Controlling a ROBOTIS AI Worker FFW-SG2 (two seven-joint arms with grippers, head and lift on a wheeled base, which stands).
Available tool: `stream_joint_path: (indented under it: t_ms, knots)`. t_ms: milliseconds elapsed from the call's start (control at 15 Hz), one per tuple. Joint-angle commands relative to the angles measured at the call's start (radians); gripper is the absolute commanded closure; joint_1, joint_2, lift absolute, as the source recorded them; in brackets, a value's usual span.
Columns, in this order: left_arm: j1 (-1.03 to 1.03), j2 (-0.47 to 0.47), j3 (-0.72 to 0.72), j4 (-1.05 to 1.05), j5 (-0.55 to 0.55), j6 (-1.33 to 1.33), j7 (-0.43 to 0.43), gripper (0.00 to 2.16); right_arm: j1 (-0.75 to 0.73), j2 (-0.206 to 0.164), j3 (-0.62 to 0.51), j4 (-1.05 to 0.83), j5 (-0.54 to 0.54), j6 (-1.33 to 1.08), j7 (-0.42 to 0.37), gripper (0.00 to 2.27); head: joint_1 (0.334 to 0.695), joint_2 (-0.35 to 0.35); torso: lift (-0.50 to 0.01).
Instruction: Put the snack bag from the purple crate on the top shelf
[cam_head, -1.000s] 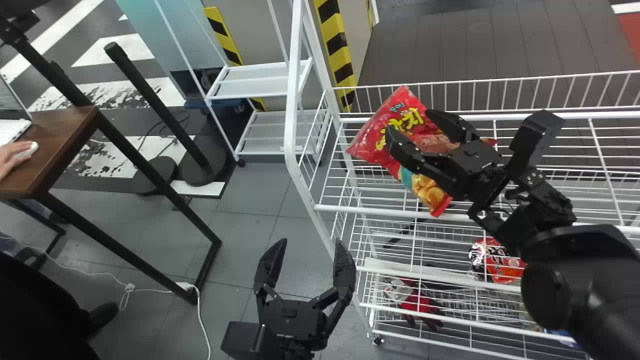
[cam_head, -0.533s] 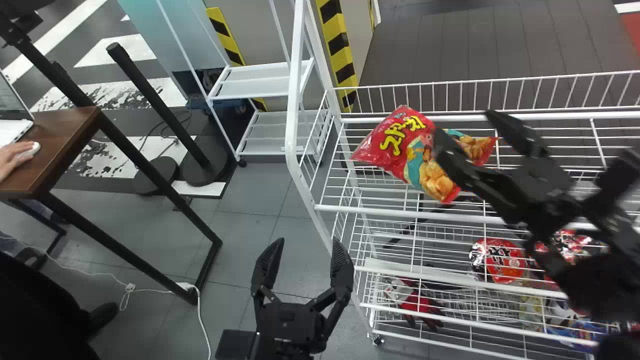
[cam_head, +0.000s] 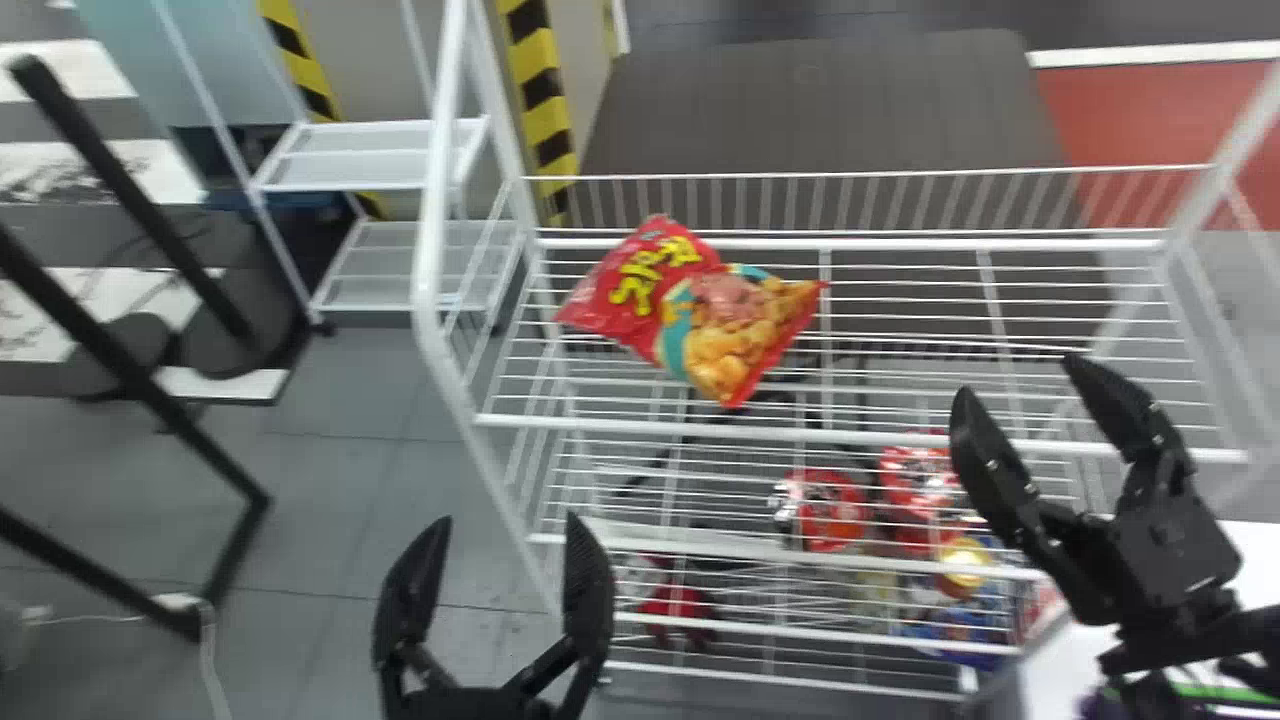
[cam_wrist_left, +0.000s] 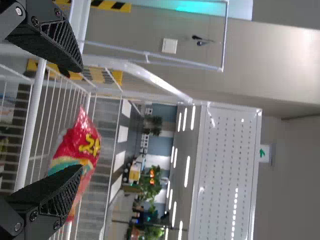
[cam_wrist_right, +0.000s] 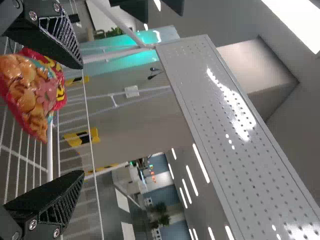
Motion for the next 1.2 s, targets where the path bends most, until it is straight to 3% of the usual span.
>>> stream_joint_path:
  t_ms: [0,200,267,600,1133]
  knots:
    - [-0.007,0.004,-0.065,-0.008,-0.025,0.006,0.012,0.14,0.061,-0.003,-0.073,0.0,-0.018,-0.009,0.021,0.07,0.695,-0.016,0.0]
    - [-0.018,0.004,-0.113,-0.092,-0.049,0.19,0.018,0.15,0.115,-0.007,-0.131,0.01,-0.025,-0.036,0.026,0.07,0.695,-0.129,0.0]
    - [-0.027,0.004,-0.127,-0.115,-0.052,0.227,0.015,0.14,0.129,-0.007,-0.142,0.018,-0.025,-0.045,0.027,0.07,0.695,-0.197,0.0]
    - [-0.13,-0.002,-0.229,-0.259,-0.051,0.53,-0.007,0.14,0.153,-0.01,-0.165,0.061,-0.028,-0.104,0.044,0.08,0.695,-0.34,0.0]
    - [-0.371,-0.145,-0.381,-0.321,0.0,1.07,0.056,0.14,0.164,-0.01,-0.16,0.099,-0.032,-0.125,0.062,0.08,0.695,-0.35,0.0]
